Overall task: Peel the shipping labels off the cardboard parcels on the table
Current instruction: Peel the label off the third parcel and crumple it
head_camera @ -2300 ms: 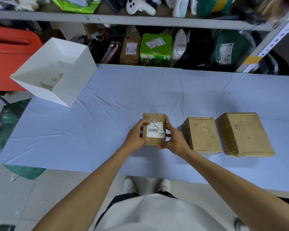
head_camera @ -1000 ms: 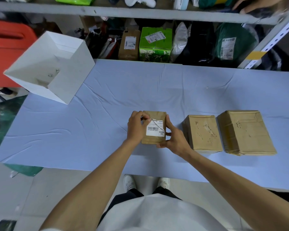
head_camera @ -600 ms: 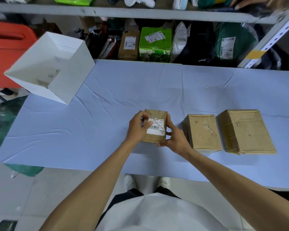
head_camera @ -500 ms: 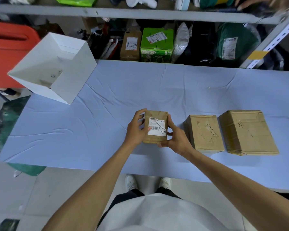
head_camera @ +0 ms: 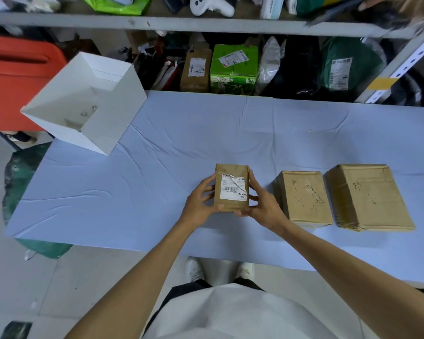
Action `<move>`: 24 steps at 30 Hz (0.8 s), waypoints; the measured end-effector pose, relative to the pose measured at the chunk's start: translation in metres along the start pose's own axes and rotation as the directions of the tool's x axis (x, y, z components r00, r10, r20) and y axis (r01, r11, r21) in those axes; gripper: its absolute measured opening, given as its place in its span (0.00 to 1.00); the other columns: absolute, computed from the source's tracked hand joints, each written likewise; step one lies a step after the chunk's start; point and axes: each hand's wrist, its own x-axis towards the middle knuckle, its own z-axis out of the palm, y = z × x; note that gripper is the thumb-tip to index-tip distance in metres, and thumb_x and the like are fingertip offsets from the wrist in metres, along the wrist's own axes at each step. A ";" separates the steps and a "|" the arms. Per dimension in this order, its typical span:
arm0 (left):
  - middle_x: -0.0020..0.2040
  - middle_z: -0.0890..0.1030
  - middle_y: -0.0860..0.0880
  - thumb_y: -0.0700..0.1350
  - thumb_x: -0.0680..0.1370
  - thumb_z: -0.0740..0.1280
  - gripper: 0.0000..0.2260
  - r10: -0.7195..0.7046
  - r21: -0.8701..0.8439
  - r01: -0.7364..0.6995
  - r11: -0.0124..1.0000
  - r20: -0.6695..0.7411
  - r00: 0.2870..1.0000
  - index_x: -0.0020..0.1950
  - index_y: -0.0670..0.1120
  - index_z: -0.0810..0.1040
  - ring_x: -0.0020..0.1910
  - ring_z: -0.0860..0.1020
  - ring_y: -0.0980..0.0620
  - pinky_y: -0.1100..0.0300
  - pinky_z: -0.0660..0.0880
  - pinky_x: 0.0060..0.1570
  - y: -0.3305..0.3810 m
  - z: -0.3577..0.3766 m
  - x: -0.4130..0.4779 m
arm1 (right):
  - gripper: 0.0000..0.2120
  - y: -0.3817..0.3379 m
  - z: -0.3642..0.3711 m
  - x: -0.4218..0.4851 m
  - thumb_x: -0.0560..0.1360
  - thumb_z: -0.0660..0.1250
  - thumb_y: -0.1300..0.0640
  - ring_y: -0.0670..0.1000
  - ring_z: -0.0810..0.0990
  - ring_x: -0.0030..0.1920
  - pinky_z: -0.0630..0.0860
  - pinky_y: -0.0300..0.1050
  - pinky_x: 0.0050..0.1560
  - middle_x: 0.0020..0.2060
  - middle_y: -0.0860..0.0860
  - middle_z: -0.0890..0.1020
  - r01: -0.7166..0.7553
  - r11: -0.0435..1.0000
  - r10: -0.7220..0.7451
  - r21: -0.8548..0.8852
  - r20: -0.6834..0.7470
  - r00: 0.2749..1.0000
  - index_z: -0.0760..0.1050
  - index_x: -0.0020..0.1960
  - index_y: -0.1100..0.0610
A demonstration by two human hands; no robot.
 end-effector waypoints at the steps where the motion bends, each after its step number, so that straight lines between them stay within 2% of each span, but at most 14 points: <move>1: 0.60 0.76 0.54 0.34 0.69 0.75 0.36 0.000 -0.001 0.000 1.000 -0.002 1.000 0.72 0.54 0.66 0.56 0.77 0.60 0.72 0.76 0.43 0.001 0.000 0.000 | 0.51 0.000 0.001 0.000 0.70 0.75 0.62 0.45 0.71 0.64 0.71 0.35 0.62 0.64 0.38 0.70 0.009 1.000 -0.009 -0.007 -0.005 1.000 0.42 0.78 0.48; 3: 0.60 0.77 0.53 0.34 0.69 0.75 0.36 -0.001 0.002 0.001 1.000 -0.007 1.000 0.72 0.54 0.66 0.55 0.77 0.61 0.72 0.76 0.42 0.001 0.000 0.001 | 0.48 0.001 0.000 0.000 0.73 0.72 0.61 0.44 0.72 0.63 0.70 0.29 0.59 0.64 0.38 0.70 0.021 0.999 -0.021 -0.027 -0.004 1.000 0.42 0.78 0.48; 4: 0.60 0.77 0.53 0.34 0.69 0.75 0.36 -0.001 0.007 0.001 1.000 -0.010 1.000 0.72 0.53 0.67 0.55 0.77 0.61 0.72 0.76 0.41 0.001 0.001 0.001 | 0.48 0.000 0.000 0.001 0.73 0.72 0.61 0.44 0.72 0.63 0.70 0.30 0.60 0.64 0.38 0.70 0.014 0.999 -0.014 -0.032 0.002 1.000 0.42 0.78 0.48; 7: 0.59 0.77 0.52 0.35 0.68 0.77 0.36 0.005 0.031 -0.004 1.000 -0.021 1.000 0.71 0.54 0.67 0.54 0.77 0.59 0.72 0.76 0.42 0.002 -0.001 0.002 | 0.49 -0.001 -0.002 0.004 0.71 0.73 0.64 0.48 0.73 0.64 0.72 0.41 0.64 0.65 0.42 0.71 -0.003 0.999 0.003 -0.032 0.003 1.000 0.42 0.78 0.49; 9: 0.58 0.77 0.51 0.36 0.67 0.78 0.36 0.011 0.058 -0.010 0.998 -0.026 1.000 0.69 0.55 0.68 0.54 0.78 0.57 0.70 0.77 0.42 0.005 -0.002 0.005 | 0.49 -0.001 -0.002 0.005 0.71 0.73 0.65 0.48 0.74 0.64 0.73 0.43 0.64 0.66 0.45 0.72 -0.002 0.999 0.002 -0.033 -0.012 1.000 0.43 0.78 0.50; 12: 0.55 0.79 0.50 0.40 0.69 0.76 0.30 0.030 0.110 -0.025 0.994 -0.048 0.998 0.65 0.57 0.70 0.52 0.79 0.55 0.68 0.79 0.41 0.012 -0.002 0.010 | 0.49 0.001 0.000 0.005 0.71 0.73 0.66 0.47 0.73 0.63 0.73 0.42 0.63 0.66 0.45 0.72 0.000 1.000 0.000 -0.024 -0.020 1.000 0.44 0.78 0.49; 16: 0.52 0.81 0.53 0.45 0.74 0.71 0.17 0.050 0.239 -0.021 0.971 -0.117 0.992 0.60 0.57 0.74 0.47 0.79 0.61 0.75 0.73 0.35 0.017 -0.003 0.019 | 0.49 0.001 0.000 0.004 0.71 0.73 0.65 0.47 0.73 0.63 0.73 0.39 0.61 0.64 0.43 0.71 -0.002 1.000 0.002 -0.020 -0.017 1.000 0.43 0.78 0.49; 19: 0.53 0.80 0.51 0.41 0.75 0.70 0.14 0.081 0.252 -0.049 0.967 -0.119 0.990 0.57 0.53 0.75 0.49 0.80 0.57 0.75 0.74 0.40 0.016 0.000 0.022 | 0.49 0.001 0.001 0.003 0.71 0.73 0.65 0.46 0.73 0.62 0.73 0.36 0.60 0.64 0.43 0.72 0.002 1.000 -0.002 -0.018 -0.028 1.000 0.44 0.78 0.50; 21: 0.56 0.79 0.49 0.39 0.75 0.70 0.11 0.101 0.233 -0.067 0.970 -0.133 0.986 0.55 0.50 0.77 0.54 0.79 0.52 0.68 0.77 0.50 0.018 0.003 0.025 | 0.49 0.000 0.002 0.003 0.71 0.74 0.65 0.47 0.74 0.62 0.73 0.39 0.62 0.65 0.45 0.73 0.007 1.000 -0.007 -0.013 -0.035 0.999 0.44 0.79 0.50; 22: 0.57 0.79 0.48 0.39 0.75 0.70 0.09 0.111 0.239 -0.074 0.968 -0.146 0.983 0.53 0.49 0.77 0.55 0.78 0.52 0.67 0.76 0.52 0.020 0.004 0.027 | 0.50 0.001 0.002 0.003 0.71 0.74 0.65 0.47 0.74 0.62 0.72 0.40 0.63 0.64 0.44 0.73 0.010 1.000 -0.010 -0.012 -0.032 0.999 0.44 0.79 0.50; 24: 0.57 0.78 0.46 0.39 0.75 0.70 0.07 0.122 0.255 -0.075 0.964 -0.170 0.978 0.50 0.48 0.78 0.54 0.78 0.52 0.74 0.74 0.47 0.023 0.005 0.031 | 0.50 0.001 0.003 0.002 0.71 0.74 0.65 0.46 0.74 0.61 0.72 0.39 0.63 0.62 0.42 0.74 0.016 1.000 -0.017 -0.014 -0.025 1.000 0.44 0.79 0.49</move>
